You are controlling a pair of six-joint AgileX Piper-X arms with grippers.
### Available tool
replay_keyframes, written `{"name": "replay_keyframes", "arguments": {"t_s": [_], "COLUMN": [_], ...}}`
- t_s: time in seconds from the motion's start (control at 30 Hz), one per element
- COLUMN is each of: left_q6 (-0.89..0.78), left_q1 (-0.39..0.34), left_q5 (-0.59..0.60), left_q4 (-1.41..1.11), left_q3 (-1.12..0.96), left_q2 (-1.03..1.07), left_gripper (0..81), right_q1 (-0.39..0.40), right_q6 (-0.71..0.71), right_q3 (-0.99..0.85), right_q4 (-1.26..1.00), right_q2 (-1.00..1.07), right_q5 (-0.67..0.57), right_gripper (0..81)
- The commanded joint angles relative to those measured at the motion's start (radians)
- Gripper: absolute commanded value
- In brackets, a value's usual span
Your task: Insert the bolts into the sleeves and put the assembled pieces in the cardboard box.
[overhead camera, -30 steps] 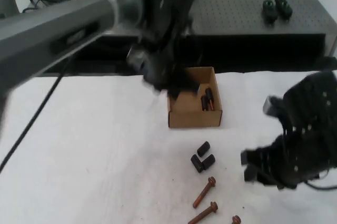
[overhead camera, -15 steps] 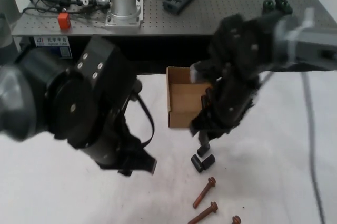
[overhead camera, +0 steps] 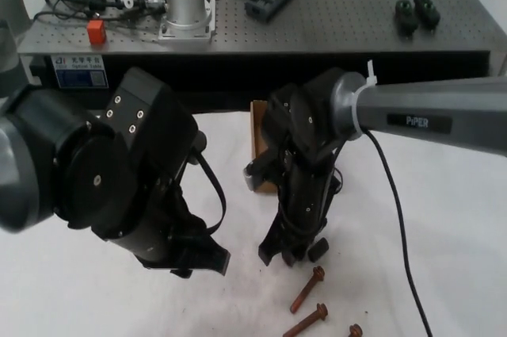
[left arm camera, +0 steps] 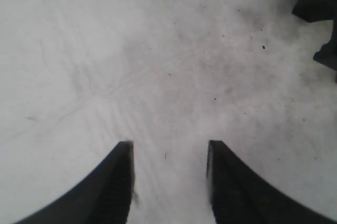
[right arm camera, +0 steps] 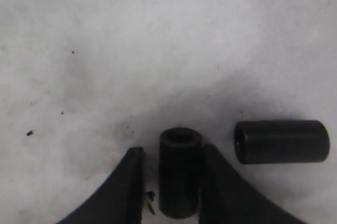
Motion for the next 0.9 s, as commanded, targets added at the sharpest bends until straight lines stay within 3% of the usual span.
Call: {"name": "replay_keyframes", "arguments": {"t_s": [0.0,0.03,0.07,0.23,0.43,0.57,0.87], "left_q6": [0.039,0.063,0.079,0.090,0.153,0.218,0.303], "left_q1": [-0.002,-0.002,-0.002,-0.010,-0.079,-0.140,-0.185], "left_q5": [0.042,0.087,0.141,0.306,0.350,0.346,0.336], "left_q4": [-0.004,-0.013,-0.031,-0.134,-0.156,-0.094,0.129], "left_q3": [0.001,0.001,0.001,0.001,-0.120,-0.302,-0.632], "left_q2": [-0.011,-0.008,-0.004,0.052,0.220,0.386,0.694], "left_gripper": [33.0,33.0,33.0,33.0,33.0,33.0,33.0], "right_q1": [0.002,-0.004,-0.012,-0.106,-0.295,-0.395,-0.477], "right_q6": [-0.012,-0.012,-0.012,0.012,0.056,0.075,0.098], "right_q3": [-0.006,-0.006,-0.006,0.012,0.183,0.327,0.562], "right_q4": [0.000,-0.006,-0.008,-0.008,-0.047,-0.047,-0.047], "right_q2": [0.009,0.006,-0.001,-0.117,-0.420,-0.606,-0.859], "right_q5": [0.005,0.005,0.000,-0.085,-0.203,-0.204,-0.204], "right_gripper": [9.5,3.0,1.5,1.5,1.5,1.5,1.5]}}
